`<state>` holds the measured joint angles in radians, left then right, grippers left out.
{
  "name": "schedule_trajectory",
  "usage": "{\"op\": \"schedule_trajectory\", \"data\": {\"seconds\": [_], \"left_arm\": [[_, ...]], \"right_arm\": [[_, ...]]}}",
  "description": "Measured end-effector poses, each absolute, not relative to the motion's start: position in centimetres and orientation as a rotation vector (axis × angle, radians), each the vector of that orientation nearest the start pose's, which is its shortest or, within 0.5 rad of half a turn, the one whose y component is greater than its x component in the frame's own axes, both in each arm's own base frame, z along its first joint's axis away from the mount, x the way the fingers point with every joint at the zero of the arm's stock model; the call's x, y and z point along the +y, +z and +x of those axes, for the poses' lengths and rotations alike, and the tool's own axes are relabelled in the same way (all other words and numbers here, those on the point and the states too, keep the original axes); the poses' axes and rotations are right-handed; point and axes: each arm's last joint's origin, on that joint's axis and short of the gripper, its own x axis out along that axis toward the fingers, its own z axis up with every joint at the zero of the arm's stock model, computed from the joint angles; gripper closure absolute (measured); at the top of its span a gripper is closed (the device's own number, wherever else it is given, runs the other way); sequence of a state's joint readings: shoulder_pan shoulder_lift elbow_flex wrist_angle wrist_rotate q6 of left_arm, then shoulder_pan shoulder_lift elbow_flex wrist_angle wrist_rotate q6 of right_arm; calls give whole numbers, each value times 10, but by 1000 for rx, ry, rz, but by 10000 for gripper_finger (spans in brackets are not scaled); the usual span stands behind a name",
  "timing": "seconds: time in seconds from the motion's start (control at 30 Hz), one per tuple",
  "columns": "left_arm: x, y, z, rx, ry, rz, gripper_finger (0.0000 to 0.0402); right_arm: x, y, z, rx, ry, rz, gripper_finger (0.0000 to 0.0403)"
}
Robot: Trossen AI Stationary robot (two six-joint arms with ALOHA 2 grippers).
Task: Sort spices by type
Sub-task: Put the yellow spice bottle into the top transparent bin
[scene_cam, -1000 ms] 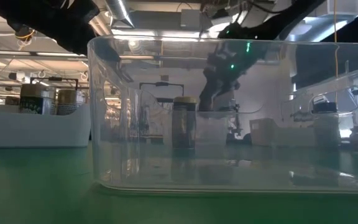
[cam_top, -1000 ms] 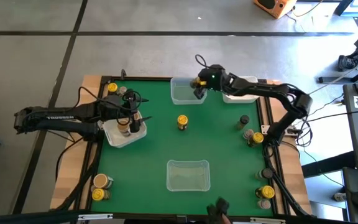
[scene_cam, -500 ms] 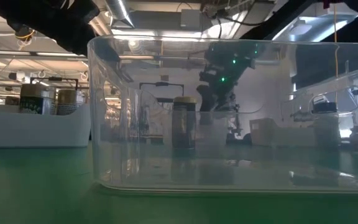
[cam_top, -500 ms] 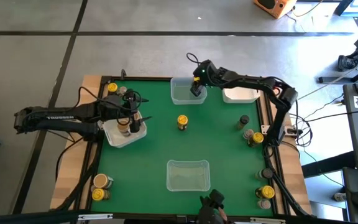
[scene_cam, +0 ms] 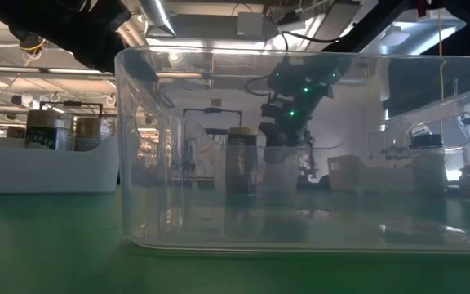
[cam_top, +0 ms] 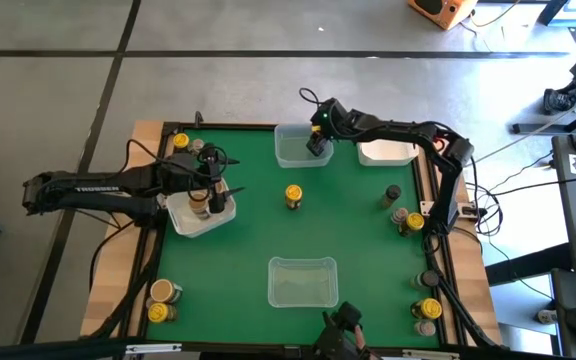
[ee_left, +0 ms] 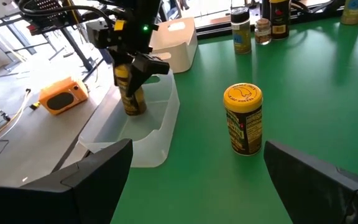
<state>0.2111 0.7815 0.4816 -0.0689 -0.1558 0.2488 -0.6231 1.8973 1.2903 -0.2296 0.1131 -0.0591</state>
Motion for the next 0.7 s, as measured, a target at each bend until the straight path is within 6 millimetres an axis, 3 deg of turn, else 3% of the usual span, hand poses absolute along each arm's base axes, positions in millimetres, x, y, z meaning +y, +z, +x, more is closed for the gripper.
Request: {"op": "schedule_trajectory", "data": {"seconds": [0.23,0.4,0.7], "left_arm": [[41,240,169,413,315,231,39],[41,240,169,412,316,229,39],[41,240,170,407,314,238,39]], "right_arm": [[-239,194,327,835,-675,154,111],[-234,215,323,790,-670,115,105],[-191,261,323,737,-581,41,105]]}}
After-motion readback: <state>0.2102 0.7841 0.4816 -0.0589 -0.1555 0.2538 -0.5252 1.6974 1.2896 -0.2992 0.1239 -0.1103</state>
